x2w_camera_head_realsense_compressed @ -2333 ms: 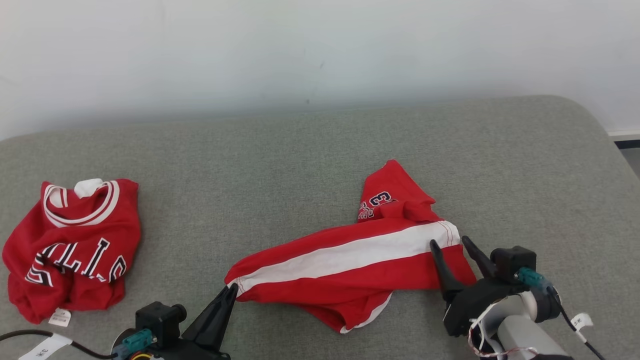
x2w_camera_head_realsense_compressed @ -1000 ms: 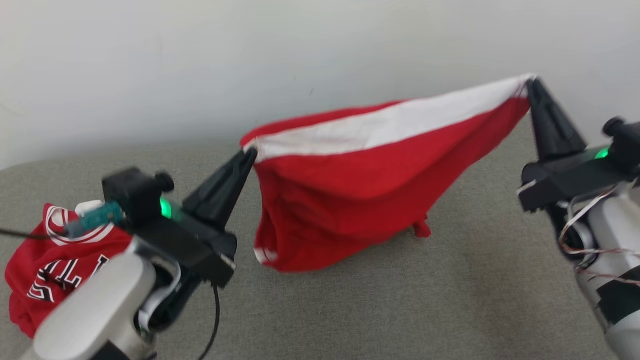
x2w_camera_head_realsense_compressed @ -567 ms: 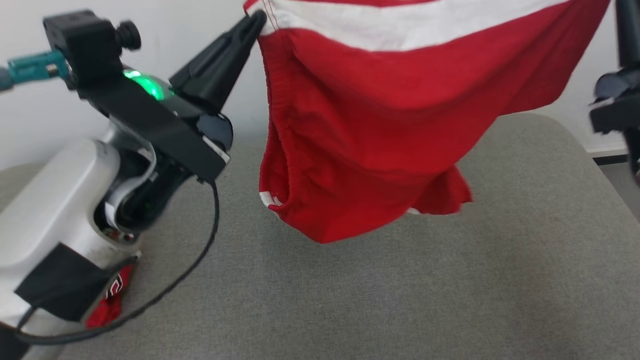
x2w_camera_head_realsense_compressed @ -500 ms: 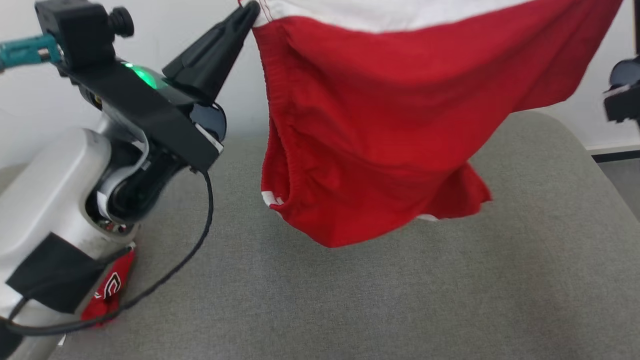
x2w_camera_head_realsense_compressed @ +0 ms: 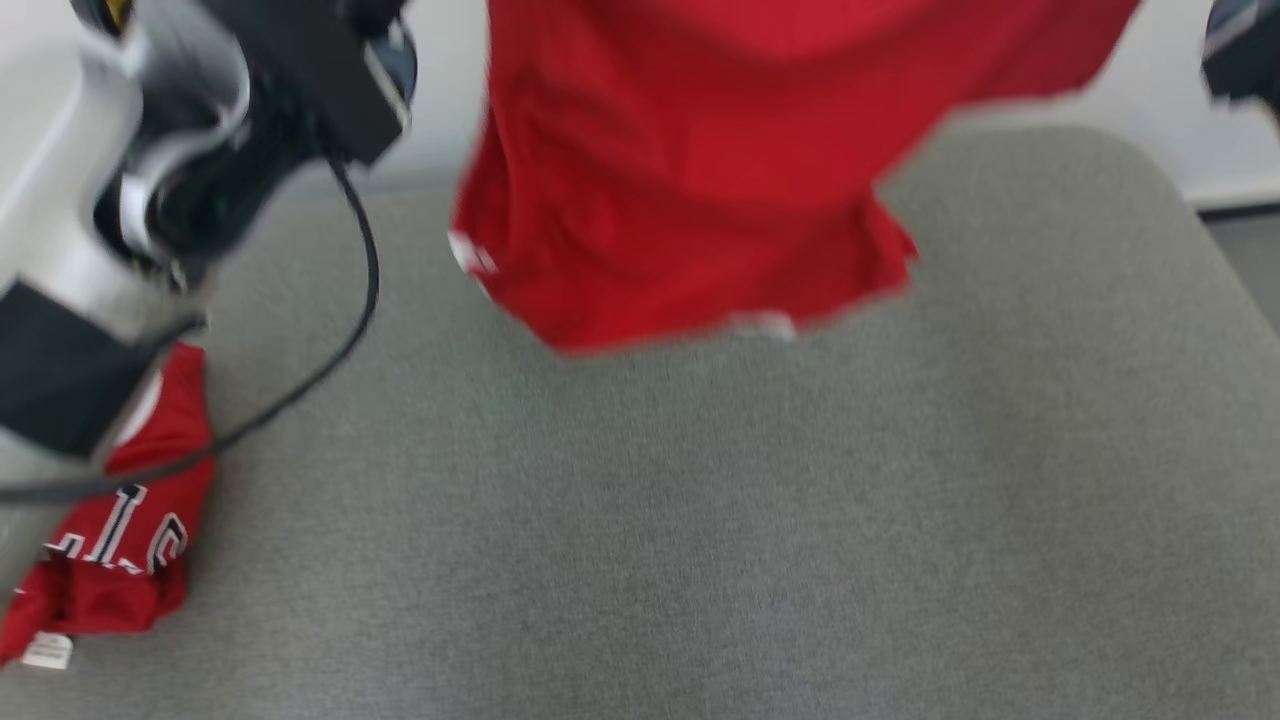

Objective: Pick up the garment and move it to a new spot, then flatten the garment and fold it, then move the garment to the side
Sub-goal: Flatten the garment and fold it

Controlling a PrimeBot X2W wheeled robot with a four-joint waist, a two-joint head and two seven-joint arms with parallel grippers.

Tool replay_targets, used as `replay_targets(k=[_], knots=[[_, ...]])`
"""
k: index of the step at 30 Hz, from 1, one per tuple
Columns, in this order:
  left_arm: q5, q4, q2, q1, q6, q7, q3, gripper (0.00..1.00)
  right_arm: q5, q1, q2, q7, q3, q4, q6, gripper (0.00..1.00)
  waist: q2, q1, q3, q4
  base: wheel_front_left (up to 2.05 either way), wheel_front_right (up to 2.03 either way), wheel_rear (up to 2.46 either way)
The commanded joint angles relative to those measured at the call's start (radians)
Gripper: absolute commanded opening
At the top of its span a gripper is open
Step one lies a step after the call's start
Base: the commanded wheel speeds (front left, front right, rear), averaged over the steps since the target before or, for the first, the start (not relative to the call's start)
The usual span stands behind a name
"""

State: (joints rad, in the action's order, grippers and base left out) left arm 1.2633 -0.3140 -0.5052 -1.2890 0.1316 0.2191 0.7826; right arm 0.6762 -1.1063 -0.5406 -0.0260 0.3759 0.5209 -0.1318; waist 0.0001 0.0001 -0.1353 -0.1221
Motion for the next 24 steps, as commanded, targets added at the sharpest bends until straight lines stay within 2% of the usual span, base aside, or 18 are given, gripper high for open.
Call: replay_targets(k=[1, 5, 9, 11, 13, 15, 19, 24], knots=[[-0.045, -0.035, 0.013, -0.051, -0.002, -0.014, 0.018, 0.0, -0.009, -0.061, 0.015, -0.006, 0.013, 0.025, 0.002, 0.0, -0.0001, -0.0001, -0.129, -0.024, 0.0, 0.0, 0.0], [-0.197, -0.147, 0.035, -0.23, -0.002, -0.126, 0.081, 0.0, -0.077, -0.238, 0.061, -0.111, 0.027, 0.113, 0.002, 0.0, -0.0001, -0.0001, -0.262, -0.046, 0.0, 0.0, 0.0], [-0.364, -0.238, 0.039, -0.367, -0.002, -0.351, 0.16, 0.0, -0.177, -0.369, 0.097, -0.218, 0.017, 0.192, 0.002, 0.0, -0.0001, -0.0001, -0.38, -0.061, 0.0, 0.0, 0.0], [-0.389, -0.27, 0.052, -0.388, -0.002, -0.442, 0.186, 0.0, -0.217, -0.394, 0.115, -0.235, 0.002, 0.207, 0.002, 0.0, -0.0001, -0.0001, -0.424, -0.06, 0.0, 0.0, 0.0], [-0.394, -0.268, 0.059, -0.374, -0.002, -0.474, 0.222, 0.0, -0.248, -0.384, 0.128, -0.239, -0.006, 0.188, 0.002, 0.0, -0.0001, -0.0001, -0.457, -0.054, 0.0, 0.0, 0.0], [-0.39, -0.26, 0.041, -0.337, -0.002, -0.483, 0.259, 0.0, -0.27, -0.339, 0.133, -0.239, -0.024, 0.152, 0.002, 0.0, -0.0001, -0.0001, -0.479, -0.049, 0.0, 0.0, 0.0], [-0.405, -0.163, 0.016, -0.224, -0.002, -0.485, 0.24, 0.0, -0.282, -0.225, 0.133, -0.238, -0.04, 0.087, 0.002, 0.0, -0.0001, -0.0001, -0.491, -0.04, 0.0, 0.0, 0.0], [-0.401, -0.012, -0.004, -0.016, -0.002, -0.484, 0.204, 0.0, -0.261, -0.027, 0.081, -0.238, -0.064, -0.006, 0.002, 0.0, -0.0001, -0.0001, -0.447, -0.015, 0.0, 0.0, 0.0]])
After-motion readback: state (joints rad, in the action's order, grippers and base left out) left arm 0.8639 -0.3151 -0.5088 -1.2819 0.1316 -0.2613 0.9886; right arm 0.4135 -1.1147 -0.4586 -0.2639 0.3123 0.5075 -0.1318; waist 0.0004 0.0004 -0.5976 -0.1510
